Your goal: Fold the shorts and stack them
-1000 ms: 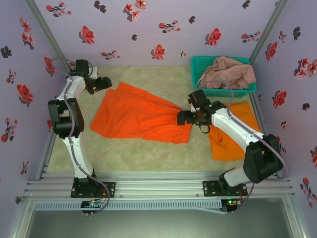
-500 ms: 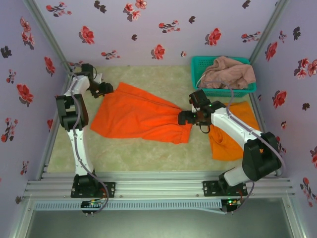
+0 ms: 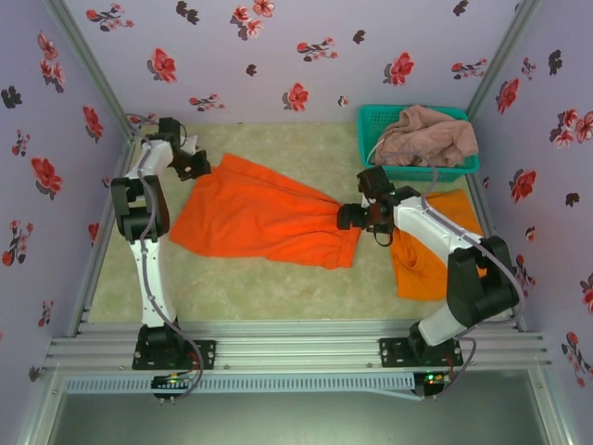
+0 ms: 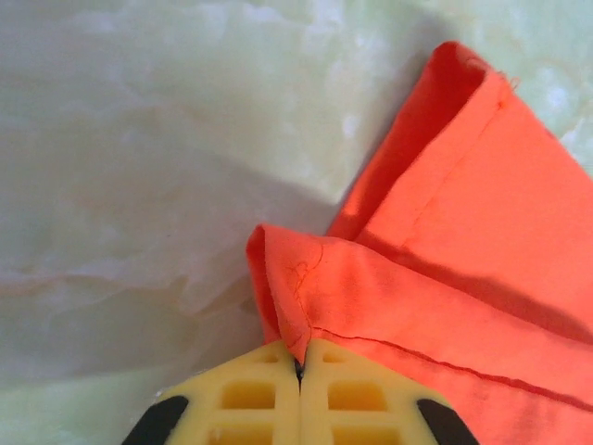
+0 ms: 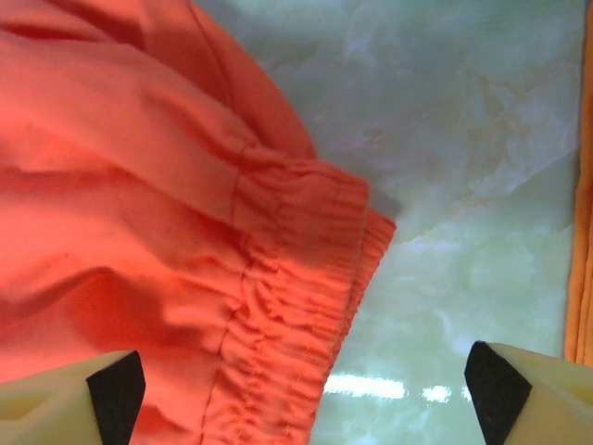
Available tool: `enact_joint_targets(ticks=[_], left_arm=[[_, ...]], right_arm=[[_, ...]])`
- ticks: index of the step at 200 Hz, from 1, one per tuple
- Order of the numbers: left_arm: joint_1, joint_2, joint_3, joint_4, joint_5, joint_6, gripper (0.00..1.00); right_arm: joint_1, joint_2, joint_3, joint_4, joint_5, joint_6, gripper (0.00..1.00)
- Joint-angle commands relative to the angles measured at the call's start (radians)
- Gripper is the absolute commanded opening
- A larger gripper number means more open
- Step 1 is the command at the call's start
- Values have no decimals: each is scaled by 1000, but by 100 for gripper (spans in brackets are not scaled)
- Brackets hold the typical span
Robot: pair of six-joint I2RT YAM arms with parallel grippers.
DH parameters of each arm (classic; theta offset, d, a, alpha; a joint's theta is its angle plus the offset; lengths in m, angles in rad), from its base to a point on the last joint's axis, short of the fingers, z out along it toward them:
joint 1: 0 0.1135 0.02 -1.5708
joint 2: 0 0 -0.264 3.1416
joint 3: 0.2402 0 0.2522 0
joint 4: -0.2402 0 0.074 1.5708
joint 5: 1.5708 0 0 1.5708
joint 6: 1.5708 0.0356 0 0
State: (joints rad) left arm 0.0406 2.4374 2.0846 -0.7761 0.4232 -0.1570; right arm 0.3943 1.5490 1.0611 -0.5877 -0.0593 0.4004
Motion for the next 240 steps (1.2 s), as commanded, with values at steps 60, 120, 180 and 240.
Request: enact_joint_targets(ticks=[60, 120, 180, 240], left_arm=[[-17, -184, 20, 65, 91, -51, 0], [-27, -179, -11, 77, 103, -56, 0], [-26, -223, 23, 99, 105, -71, 0], [-27, -270, 90, 114, 120, -123, 0]], right_arm=[[-64, 188, 109, 99, -120, 63, 62], [-83, 269, 140, 96, -142, 94, 36], [-87, 190, 131, 60, -120, 112, 0], [-86, -21, 59, 0, -45, 164, 0]])
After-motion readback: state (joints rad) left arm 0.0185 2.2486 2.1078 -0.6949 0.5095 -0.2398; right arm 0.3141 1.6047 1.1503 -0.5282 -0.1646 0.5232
